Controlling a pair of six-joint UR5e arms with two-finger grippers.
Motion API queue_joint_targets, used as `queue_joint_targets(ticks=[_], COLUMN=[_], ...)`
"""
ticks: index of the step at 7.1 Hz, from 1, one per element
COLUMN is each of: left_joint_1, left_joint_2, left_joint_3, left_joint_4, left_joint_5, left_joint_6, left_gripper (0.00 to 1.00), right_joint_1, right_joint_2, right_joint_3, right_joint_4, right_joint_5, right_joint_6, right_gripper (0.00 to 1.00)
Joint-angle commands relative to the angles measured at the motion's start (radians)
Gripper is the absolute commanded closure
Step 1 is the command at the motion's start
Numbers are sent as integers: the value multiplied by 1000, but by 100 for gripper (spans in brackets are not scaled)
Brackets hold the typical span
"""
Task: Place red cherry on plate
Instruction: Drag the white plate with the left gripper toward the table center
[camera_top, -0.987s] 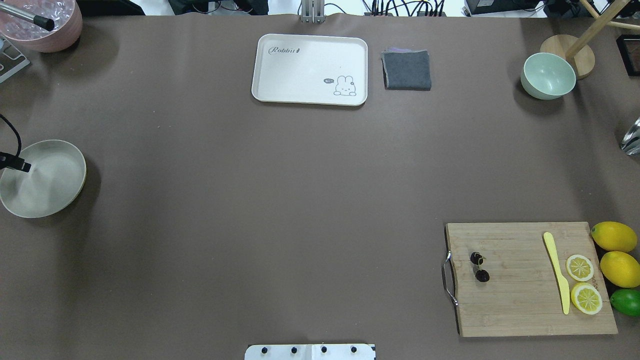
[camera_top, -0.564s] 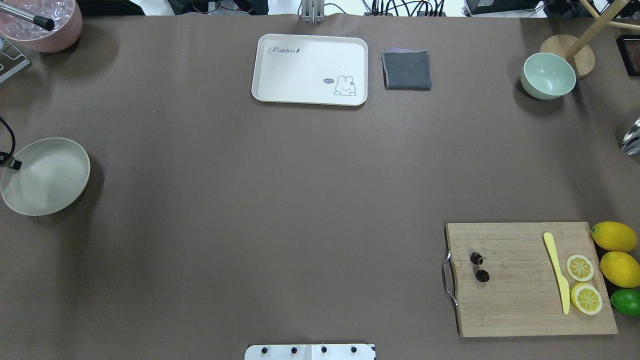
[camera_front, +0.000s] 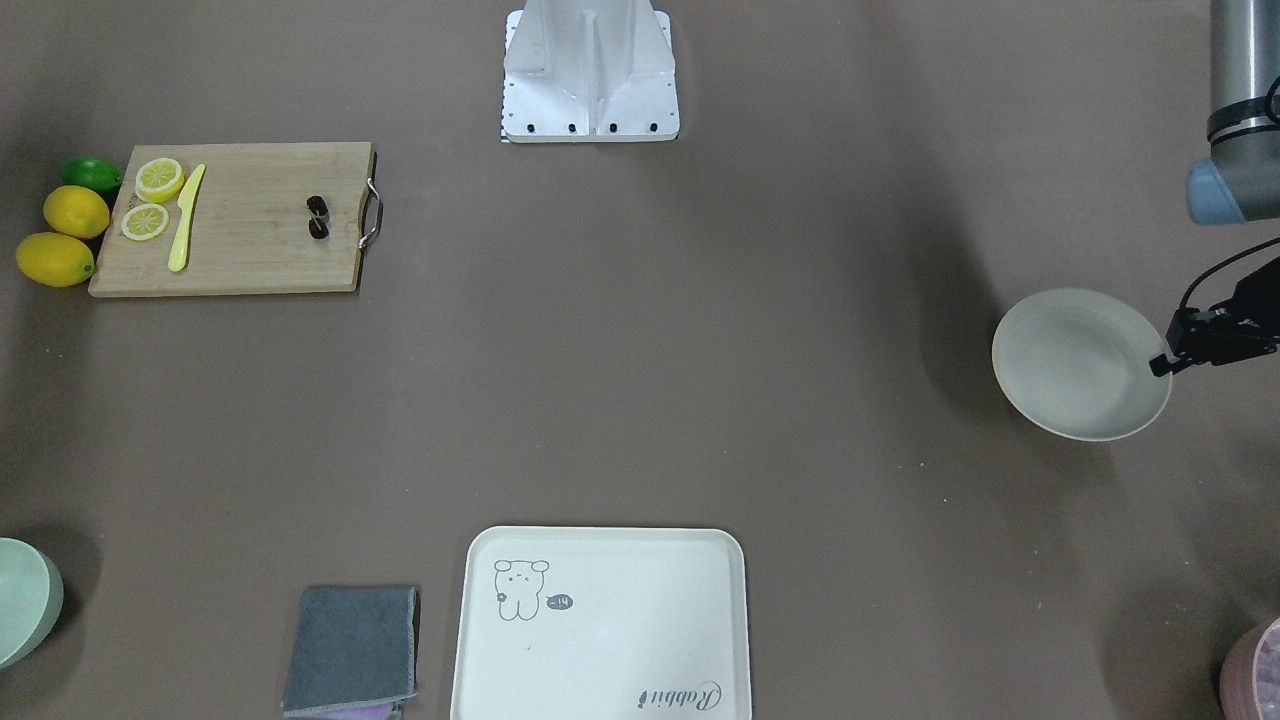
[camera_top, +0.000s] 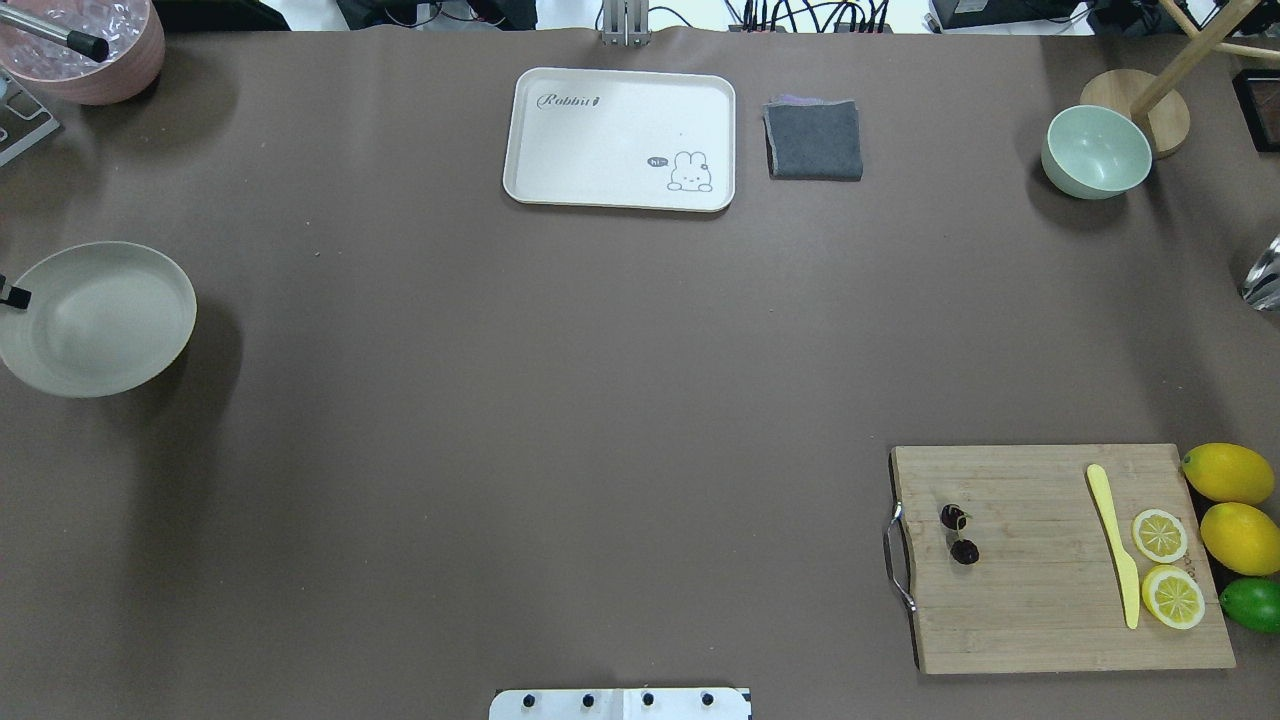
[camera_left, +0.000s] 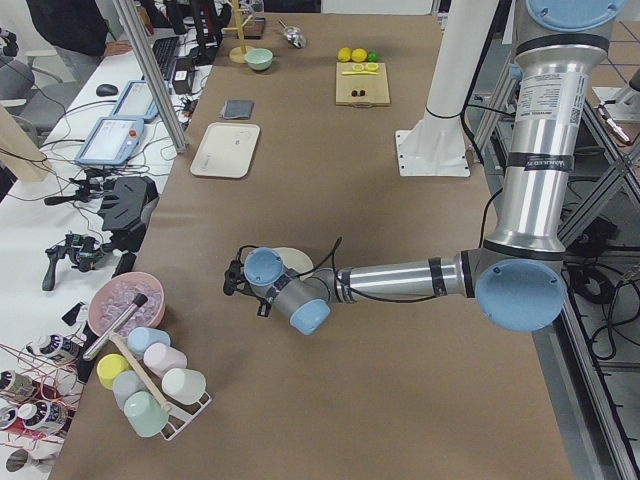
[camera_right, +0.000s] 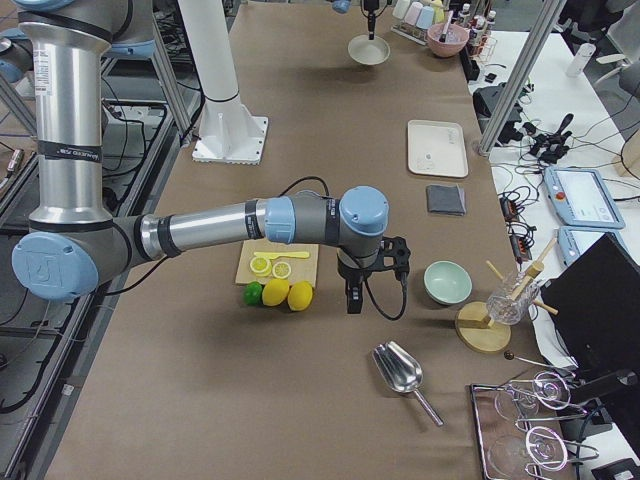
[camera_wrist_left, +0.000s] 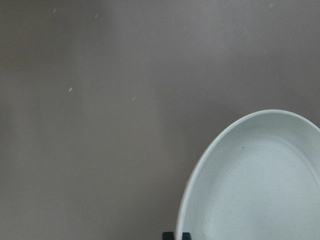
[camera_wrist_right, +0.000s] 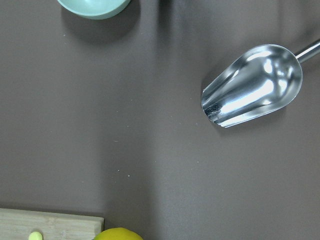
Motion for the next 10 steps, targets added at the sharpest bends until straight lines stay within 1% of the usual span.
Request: queue_joint_targets(ticks=[1, 2, 3, 4, 5, 6, 7, 8, 9, 10], left_joint_1=[86, 168, 257, 381, 522, 633, 711, 752, 776, 787], left_joint_2=[-134, -166, -192, -247, -307, -364, -390, -401, -409, -413], left_joint_3=[-17, -75, -147, -196, -221, -221, -220, -220, -221, -220], left_joint_4=[-14, -20, -21, -21, -15, -5, 23, 53, 110, 130], left_joint_5=[3, 29, 127, 272, 425, 567, 668, 712, 750, 757], left_joint_6=[-285, -461, -627, -812, -960, -1045, -1064, -1064, -1058, -1052], left_gripper=[100, 100, 100, 100, 100, 100, 100, 100, 100, 100], right_joint_1=[0, 0, 0, 0, 0, 0, 0, 0, 0, 0], right_joint_2=[-7, -8, -10, -10, -8, -8, -7, -10, -8, 2], right_joint_3=[11, 17, 17, 17, 17, 17, 17, 18, 18, 20], right_joint_4=[1, 1, 1, 1, 1, 1, 1, 1, 1, 1], right_joint_5=[-2, -2, -2, -1, -1, 4, 4, 21, 36, 39], right_joint_6=[-3, -6, -3, -1, 0, 2, 2, 2, 3, 5], right_gripper=[0, 0, 0, 0, 0, 0, 0, 0, 0, 0])
